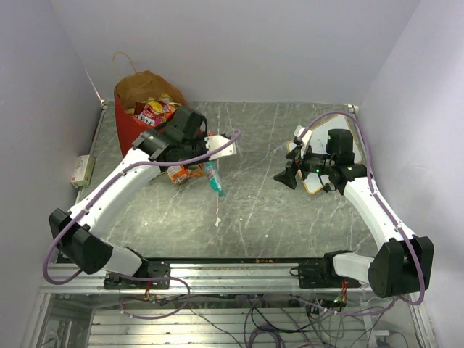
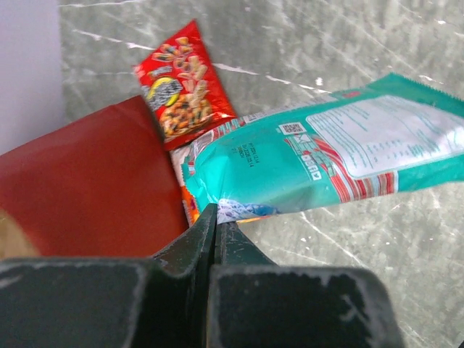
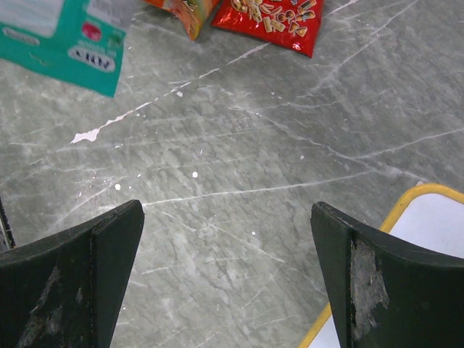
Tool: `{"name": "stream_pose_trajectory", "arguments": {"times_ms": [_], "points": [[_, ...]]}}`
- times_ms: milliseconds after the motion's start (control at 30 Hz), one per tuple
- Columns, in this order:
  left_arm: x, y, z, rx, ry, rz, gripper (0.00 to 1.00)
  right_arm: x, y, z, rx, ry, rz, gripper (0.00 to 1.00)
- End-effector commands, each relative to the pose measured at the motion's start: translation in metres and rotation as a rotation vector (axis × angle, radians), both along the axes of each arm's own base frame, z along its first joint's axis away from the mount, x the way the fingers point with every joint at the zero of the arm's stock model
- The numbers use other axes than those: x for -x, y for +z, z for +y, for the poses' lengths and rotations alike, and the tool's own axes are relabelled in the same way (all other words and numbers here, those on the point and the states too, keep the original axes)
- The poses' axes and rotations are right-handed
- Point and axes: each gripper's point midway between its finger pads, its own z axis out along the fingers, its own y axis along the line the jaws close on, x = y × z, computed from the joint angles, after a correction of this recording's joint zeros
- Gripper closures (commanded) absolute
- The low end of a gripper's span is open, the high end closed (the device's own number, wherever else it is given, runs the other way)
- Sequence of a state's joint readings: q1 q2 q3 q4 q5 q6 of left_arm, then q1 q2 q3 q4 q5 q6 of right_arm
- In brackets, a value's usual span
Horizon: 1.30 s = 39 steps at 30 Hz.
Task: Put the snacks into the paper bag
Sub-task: Pick up the snack from the center of the board, then place the snack in the paper bag.
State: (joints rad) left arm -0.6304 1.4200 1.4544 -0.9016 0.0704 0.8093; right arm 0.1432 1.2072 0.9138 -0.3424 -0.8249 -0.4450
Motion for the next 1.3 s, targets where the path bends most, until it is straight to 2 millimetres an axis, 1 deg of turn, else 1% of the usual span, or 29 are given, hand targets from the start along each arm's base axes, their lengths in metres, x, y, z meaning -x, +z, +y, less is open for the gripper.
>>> {"name": "stream_pose_trajectory", "arguments": {"times_ms": [0,233,500,733,833,933,1033,1133,1267], "points": [[-0.005,0.059,0.016,0.046,0.119,-0.120,0.93,-0.003,0.000,-0.003,0.003,-0.010,-0.007,0.00],[-0.015,0.129,0.037,0.102,0.230,-0.316,0.93,-0.004,0.000,-0.005,0.003,-0.015,-0.008,0.00],[-0.019,0.208,0.057,0.234,0.352,-0.530,0.93,-0.004,0.000,-0.005,0.003,-0.015,-0.008,0.00],[-0.013,0.276,0.078,0.396,0.474,-0.692,0.93,-0.004,0.001,-0.006,0.003,-0.016,-0.010,0.00],[-0.011,0.300,0.087,0.450,0.531,-0.745,0.93,-0.004,0.001,-0.005,0.002,-0.014,-0.011,0.00],[-0.011,0.317,0.097,0.465,0.577,-0.795,0.93,-0.003,0.001,-0.005,0.002,-0.013,-0.011,0.00],[-0.015,0.326,0.111,0.411,0.637,-0.864,0.93,-0.003,0.003,-0.005,0.001,-0.013,-0.015,0.00],[-0.023,0.332,0.122,0.331,0.698,-0.932,0.93,-0.003,0.003,-0.005,-0.001,-0.011,-0.015,0.00],[-0.035,0.337,0.133,0.225,0.766,-1.012,0.93,-0.002,0.003,-0.004,-0.004,-0.008,-0.014,0.00]]}}
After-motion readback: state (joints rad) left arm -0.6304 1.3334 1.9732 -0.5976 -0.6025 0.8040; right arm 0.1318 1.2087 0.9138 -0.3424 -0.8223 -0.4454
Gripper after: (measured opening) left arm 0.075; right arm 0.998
